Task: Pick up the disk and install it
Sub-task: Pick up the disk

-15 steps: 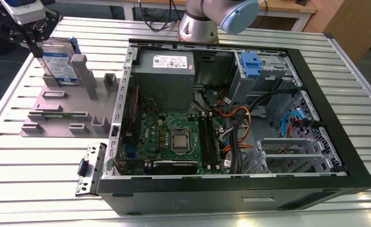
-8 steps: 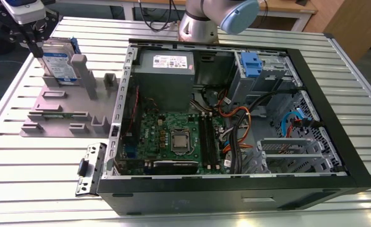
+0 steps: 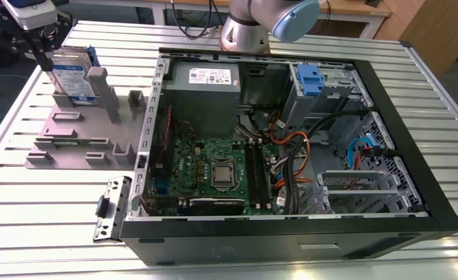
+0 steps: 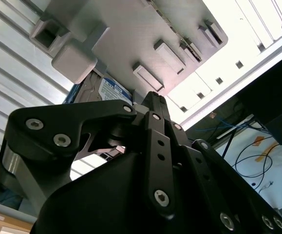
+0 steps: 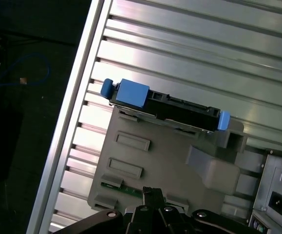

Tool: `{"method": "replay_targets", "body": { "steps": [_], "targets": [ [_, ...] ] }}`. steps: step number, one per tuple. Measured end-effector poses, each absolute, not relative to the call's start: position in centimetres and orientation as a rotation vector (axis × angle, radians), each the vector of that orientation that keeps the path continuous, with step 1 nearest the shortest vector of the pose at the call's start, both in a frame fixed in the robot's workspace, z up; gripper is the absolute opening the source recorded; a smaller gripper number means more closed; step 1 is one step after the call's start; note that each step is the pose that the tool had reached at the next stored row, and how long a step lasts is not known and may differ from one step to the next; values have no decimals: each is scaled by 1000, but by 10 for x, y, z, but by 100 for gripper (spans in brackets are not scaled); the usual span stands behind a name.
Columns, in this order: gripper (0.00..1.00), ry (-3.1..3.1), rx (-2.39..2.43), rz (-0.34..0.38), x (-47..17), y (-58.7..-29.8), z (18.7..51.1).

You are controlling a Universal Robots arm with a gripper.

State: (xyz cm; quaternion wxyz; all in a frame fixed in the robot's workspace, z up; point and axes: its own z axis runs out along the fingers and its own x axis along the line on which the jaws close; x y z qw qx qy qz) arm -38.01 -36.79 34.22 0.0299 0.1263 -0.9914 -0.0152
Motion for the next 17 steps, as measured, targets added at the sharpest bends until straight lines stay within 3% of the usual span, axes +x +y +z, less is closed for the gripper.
{"method": "replay_targets", "body": {
  "steps": [17],
  "targets": [
    [10,-3052,420,-46,-380,-368,342]
  ]
}}
